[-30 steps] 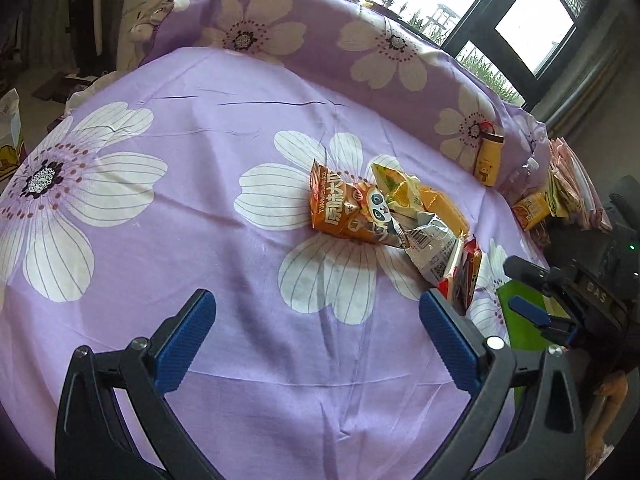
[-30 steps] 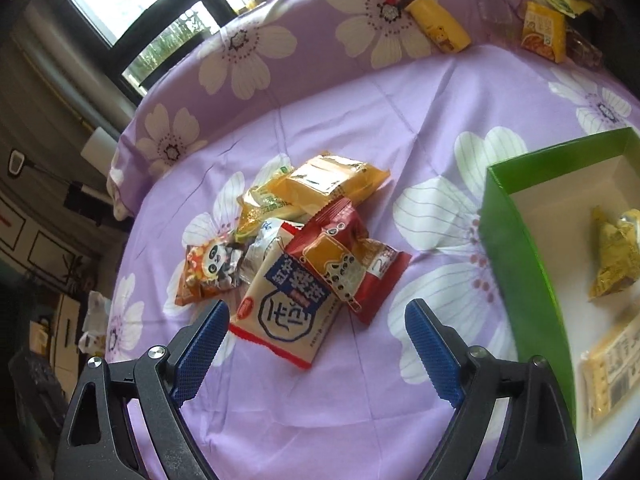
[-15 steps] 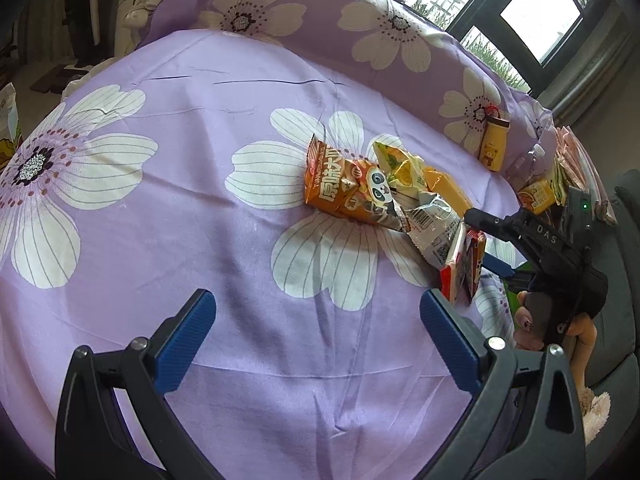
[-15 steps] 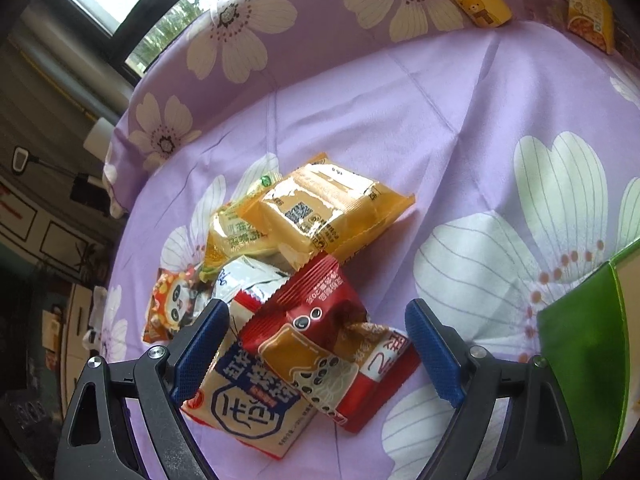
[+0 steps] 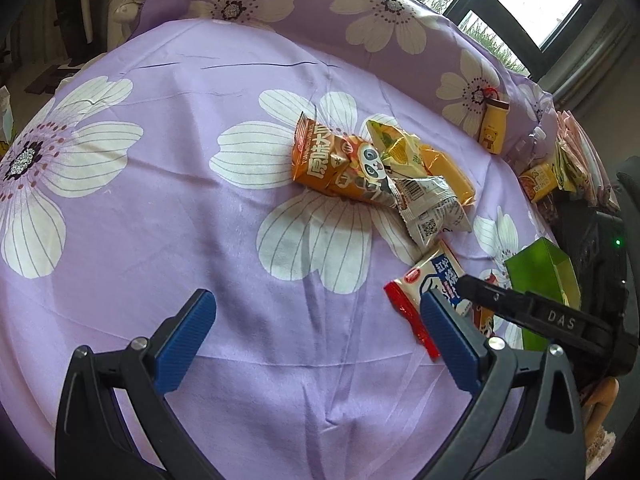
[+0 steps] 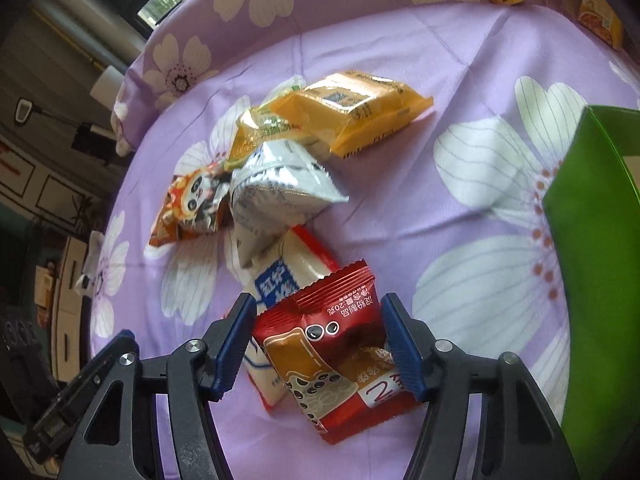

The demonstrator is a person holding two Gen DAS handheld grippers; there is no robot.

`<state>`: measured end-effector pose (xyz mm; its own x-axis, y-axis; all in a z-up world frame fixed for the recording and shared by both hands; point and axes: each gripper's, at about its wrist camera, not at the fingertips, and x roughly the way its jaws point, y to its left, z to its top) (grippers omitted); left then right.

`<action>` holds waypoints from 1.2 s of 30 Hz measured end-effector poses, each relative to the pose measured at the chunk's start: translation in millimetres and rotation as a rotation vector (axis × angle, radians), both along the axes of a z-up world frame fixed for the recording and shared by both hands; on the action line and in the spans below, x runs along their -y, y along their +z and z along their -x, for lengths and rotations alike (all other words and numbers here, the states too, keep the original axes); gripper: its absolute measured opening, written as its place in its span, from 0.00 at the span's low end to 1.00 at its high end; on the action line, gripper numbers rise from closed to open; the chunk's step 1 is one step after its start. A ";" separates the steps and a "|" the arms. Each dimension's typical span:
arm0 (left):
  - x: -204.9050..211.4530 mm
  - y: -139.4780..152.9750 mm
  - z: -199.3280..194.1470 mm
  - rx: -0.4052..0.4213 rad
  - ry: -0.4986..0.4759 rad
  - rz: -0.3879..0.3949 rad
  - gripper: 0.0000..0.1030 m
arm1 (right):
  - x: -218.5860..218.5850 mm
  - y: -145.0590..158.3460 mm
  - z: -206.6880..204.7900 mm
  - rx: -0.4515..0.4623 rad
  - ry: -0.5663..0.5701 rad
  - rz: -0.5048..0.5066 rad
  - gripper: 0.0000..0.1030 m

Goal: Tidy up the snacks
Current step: 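Close the right gripper on the red biscuit packet and lift it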

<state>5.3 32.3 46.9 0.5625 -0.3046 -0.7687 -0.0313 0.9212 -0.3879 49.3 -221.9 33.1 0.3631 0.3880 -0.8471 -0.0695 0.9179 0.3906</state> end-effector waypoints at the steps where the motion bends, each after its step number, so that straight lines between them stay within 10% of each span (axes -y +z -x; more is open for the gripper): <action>1: 0.1 0.1 0.4 0.002 -0.002 -0.003 0.99 | -1.6 1.1 5.8 -0.012 -0.002 -0.002 0.64; 13: 17.2 -4.2 7.8 -0.029 -0.093 0.019 0.96 | 0.8 10.4 38.5 -0.010 -0.087 -0.110 0.77; 19: 41.0 -9.6 16.0 -0.087 -0.236 0.158 0.77 | 24.3 22.9 46.4 0.039 -0.074 -0.126 0.77; 24: 75.5 -18.1 26.1 -0.129 -0.338 0.160 0.65 | 22.7 11.7 47.3 0.011 -0.015 -0.133 0.55; 36: 88.1 -25.5 24.3 -0.109 -0.340 0.180 0.30 | -1.7 -2.2 43.8 -0.012 0.068 -0.097 0.53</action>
